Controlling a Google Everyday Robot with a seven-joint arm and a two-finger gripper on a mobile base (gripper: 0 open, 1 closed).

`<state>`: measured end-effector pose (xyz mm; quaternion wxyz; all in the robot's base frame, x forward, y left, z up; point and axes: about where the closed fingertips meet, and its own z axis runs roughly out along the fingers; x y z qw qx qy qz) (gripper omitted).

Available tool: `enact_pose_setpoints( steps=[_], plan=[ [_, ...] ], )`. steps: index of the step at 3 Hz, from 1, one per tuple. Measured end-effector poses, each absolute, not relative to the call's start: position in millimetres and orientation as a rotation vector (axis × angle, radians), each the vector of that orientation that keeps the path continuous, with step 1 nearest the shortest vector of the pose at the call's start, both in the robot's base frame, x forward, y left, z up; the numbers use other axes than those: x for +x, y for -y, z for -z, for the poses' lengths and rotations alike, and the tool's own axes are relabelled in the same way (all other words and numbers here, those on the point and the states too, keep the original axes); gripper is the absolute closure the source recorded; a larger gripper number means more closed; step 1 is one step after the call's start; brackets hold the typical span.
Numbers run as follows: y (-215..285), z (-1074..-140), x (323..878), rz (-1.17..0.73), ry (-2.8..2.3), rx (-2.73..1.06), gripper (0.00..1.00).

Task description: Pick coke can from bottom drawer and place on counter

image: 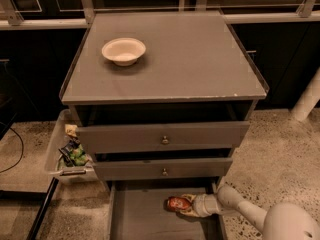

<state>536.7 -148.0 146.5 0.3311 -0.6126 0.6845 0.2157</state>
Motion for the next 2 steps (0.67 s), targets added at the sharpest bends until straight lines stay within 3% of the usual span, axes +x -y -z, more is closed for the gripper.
enact_pose_setpoints(
  steps=[2],
  plan=[
    [197.6, -218.8, 496.6, -0.669, -1.74, -1.556, 1.0]
  ],
)
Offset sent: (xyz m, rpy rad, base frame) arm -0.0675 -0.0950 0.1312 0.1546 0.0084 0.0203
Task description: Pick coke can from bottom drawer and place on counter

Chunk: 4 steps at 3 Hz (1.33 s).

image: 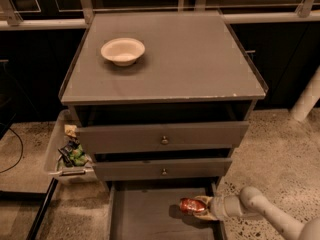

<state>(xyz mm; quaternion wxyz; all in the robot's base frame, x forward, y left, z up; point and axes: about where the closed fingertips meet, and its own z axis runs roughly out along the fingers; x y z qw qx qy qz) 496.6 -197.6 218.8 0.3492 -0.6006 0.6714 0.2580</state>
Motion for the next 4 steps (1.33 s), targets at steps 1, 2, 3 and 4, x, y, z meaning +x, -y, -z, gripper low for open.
enact_pose_setpoints(
  steps=[1, 2, 3, 4],
  plan=[
    [231.9, -274.2, 477.5, -0.648, -1.719, -1.548, 1.0],
    [258.1, -334.4, 472.8, -0.588, -1.705, -1.568, 1.0],
    [267.7, -357.3, 482.0, -0.541, -1.697, -1.59, 1.0],
    [263.6, -350.6, 477.0, -0.549, -1.704, -1.593, 1.0]
  ],
)
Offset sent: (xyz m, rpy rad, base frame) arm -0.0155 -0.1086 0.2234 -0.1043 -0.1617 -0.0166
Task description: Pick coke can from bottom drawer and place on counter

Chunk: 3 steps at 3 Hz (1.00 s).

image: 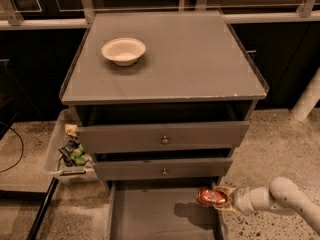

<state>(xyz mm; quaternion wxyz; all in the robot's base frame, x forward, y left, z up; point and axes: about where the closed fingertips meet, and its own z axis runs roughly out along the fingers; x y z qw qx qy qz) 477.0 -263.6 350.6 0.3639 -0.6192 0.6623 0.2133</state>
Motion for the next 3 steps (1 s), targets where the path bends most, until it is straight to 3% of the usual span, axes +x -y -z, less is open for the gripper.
enact_pose_setpoints(
  steps=[3],
  plan=[
    [223.1, -487.3, 451.4, -0.183, -1.579, -1.812, 1.0]
  ],
)
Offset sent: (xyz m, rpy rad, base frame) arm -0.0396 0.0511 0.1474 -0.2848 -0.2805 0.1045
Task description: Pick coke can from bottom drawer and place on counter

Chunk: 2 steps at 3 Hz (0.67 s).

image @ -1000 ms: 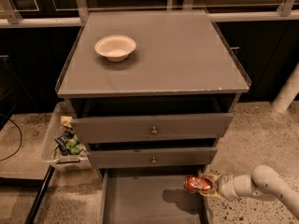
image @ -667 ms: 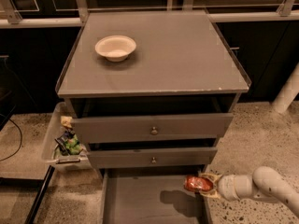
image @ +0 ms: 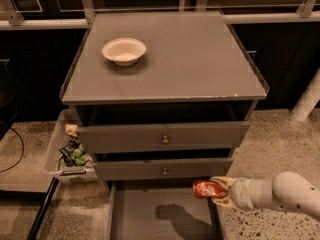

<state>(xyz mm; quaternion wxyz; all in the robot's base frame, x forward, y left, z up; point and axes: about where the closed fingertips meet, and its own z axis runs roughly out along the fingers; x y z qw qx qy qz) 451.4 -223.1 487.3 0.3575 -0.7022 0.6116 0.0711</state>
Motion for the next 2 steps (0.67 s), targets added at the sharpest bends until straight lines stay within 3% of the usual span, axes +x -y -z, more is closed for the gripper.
enact_pose_setpoints(
  steps=[2],
  plan=[
    [224.4, -633.5, 468.4, 0.054, -1.496, -1.901, 1.0]
  ],
)
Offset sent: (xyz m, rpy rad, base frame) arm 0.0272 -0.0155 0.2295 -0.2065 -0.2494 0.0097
